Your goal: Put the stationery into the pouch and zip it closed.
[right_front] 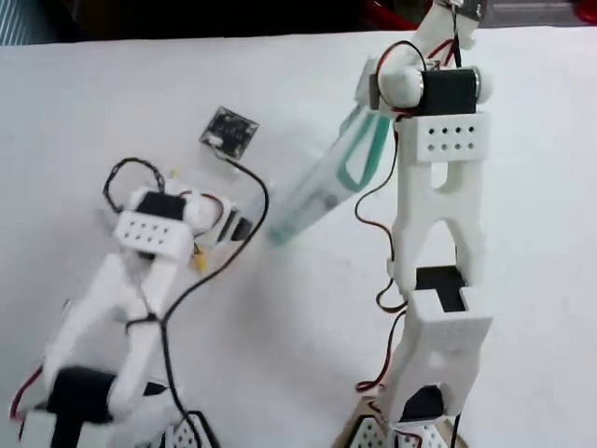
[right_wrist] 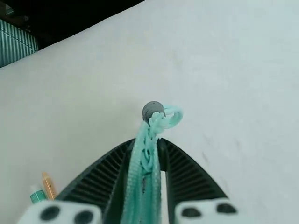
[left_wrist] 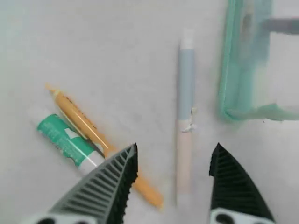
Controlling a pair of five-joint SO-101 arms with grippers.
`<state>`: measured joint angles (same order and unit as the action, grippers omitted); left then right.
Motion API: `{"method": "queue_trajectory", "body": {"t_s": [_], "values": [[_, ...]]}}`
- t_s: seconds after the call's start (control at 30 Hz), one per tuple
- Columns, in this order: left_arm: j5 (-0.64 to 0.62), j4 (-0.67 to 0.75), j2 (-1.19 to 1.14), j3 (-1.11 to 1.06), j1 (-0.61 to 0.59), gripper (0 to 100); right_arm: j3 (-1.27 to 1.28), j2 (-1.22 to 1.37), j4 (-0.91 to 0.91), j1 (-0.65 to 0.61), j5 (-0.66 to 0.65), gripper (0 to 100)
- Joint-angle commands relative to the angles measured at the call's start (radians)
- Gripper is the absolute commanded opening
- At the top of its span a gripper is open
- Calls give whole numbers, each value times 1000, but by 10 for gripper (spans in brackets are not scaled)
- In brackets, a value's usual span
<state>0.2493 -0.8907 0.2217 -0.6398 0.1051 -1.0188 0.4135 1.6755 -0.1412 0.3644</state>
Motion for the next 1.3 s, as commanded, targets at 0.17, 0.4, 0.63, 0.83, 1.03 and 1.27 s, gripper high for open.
{"method": "queue_trajectory", "body": {"t_s": [0.17, 0.4, 0.63, 0.83, 1.03, 1.27], "values": [[9, 132, -225, 72, -8, 252, -11, -1, -13, -4, 6, 18], [9, 147, -272, 98, -7, 252, -9, -1, -13, -4, 6, 18], [75, 147, -275, 98, 15, 206, -9, -1, -10, 1, 6, 18], [74, 107, -314, 140, 41, 203, -8, -1, -7, 4, 5, 18], [71, -110, -504, 387, 39, 170, -8, -1, -5, 15, 0, 18], [71, -149, -556, 450, 45, 151, -8, -1, -5, 16, -2, 18]]}}
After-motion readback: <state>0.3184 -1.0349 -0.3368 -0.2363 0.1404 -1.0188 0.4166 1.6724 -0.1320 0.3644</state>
